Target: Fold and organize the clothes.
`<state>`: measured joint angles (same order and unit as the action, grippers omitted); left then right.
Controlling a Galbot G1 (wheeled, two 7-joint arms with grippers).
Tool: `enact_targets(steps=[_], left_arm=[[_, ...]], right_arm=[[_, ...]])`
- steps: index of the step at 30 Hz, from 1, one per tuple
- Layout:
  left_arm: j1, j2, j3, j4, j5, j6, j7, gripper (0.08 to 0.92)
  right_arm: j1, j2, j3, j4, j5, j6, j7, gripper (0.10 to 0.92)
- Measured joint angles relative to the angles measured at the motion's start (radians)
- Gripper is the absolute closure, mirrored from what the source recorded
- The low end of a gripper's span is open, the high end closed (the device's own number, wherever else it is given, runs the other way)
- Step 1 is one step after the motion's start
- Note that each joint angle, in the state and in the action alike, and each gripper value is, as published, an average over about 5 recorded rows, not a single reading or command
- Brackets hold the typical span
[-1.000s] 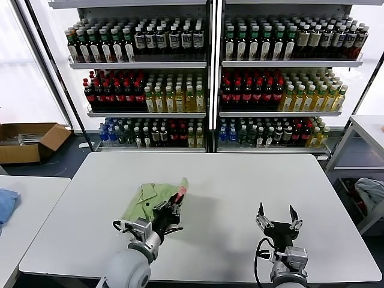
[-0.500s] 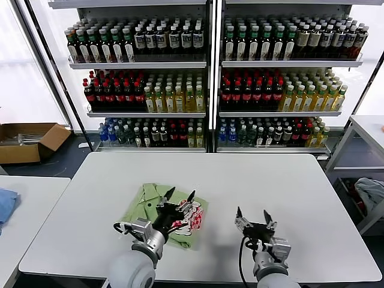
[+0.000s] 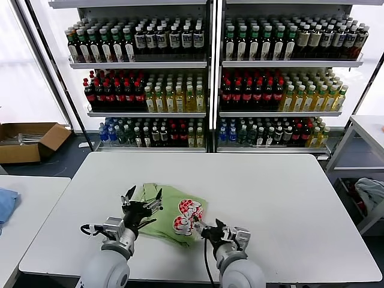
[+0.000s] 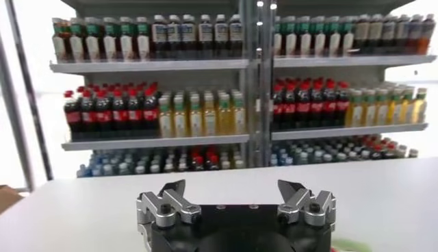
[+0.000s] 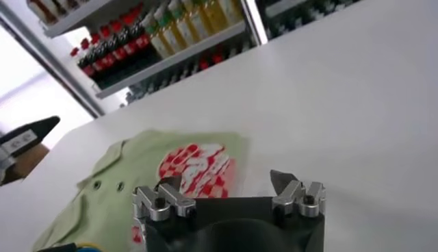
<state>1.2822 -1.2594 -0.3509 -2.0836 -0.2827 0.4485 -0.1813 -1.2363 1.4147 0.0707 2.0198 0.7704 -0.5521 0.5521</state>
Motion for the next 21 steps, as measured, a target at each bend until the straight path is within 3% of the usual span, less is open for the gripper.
enact_targets(steps=[5, 21], left_arm=[[0.001, 0.01, -0.023, 0.009, 0.003, 0.004, -0.004, 0.177], [0.016, 0.015, -0.048, 0.014, 0.0, 0.018, -0.021, 0.177]], right_arm=[[0.03, 0.005, -0.031, -0.037, 0.046, -0.007, 0.031, 0.258], [0.061, 0.011, -0.07, -0.084, 0.053, -0.013, 0.055, 0.72]])
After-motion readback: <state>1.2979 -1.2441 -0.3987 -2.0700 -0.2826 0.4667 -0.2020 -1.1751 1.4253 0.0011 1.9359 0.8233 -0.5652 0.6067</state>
